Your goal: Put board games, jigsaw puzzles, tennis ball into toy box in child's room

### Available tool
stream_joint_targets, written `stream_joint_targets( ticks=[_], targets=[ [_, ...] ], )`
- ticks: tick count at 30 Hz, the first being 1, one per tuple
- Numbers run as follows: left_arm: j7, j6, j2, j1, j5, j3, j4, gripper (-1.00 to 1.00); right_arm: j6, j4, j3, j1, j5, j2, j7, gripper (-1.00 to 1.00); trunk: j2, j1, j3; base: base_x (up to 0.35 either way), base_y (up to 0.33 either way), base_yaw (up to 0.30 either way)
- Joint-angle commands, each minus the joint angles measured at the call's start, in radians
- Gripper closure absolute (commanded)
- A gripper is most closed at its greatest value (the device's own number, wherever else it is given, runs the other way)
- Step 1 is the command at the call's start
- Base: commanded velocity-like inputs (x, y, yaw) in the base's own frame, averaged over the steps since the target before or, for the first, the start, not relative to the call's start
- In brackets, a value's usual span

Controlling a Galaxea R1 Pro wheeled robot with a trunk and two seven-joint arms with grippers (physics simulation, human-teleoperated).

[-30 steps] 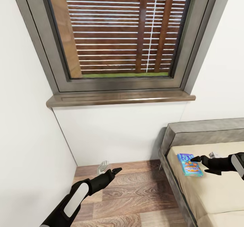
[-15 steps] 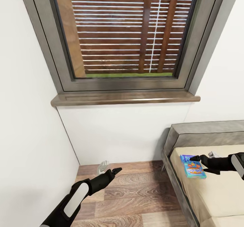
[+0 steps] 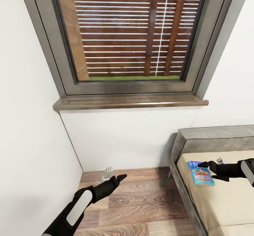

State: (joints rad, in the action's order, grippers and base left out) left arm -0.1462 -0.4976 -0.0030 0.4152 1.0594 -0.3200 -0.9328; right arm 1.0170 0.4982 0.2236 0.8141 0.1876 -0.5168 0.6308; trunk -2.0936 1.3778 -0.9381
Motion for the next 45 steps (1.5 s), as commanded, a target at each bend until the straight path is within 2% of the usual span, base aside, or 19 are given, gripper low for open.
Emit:
stream_joint_targets(
  ticks=[1, 34, 39, 45],
  targets=[
    [-0.001, -0.004, 0.0, 0.001, 0.004, 0.0, 0.0, -1.0, 0.006, 0.0, 0.003, 0.0, 0.001, 0.0, 0.001, -1.0, 0.0, 0.0, -0.001, 0.0, 0.0, 0.003],
    [0.0, -0.004, 0.0, 0.001, 0.001, 0.0, 0.0, -1.0, 0.005, 0.0, 0.008, 0.001, 0.001, -0.004, -0.002, -1.0, 0.0, 0.0, -0.001, 0.0, 0.0, 0.0],
    [-0.002, -0.004, 0.0, 0.001, 0.002, 0.0, 0.0, -1.0, -0.002, 0.003, 0.011, 0.001, 0.001, -0.013, -0.005, -1.0, 0.0, 0.0, -0.001, 0.0, 0.0, 0.0],
    [-0.012, -0.004, -0.004, 0.001, 0.0, -0.002, 0.001, -1.0, -0.044, 0.011, 0.014, 0.001, 0.002, -0.041, -0.008, -1.0, 0.0, 0.0, -0.001, 0.0, 0.0, 0.0]
  ],
)
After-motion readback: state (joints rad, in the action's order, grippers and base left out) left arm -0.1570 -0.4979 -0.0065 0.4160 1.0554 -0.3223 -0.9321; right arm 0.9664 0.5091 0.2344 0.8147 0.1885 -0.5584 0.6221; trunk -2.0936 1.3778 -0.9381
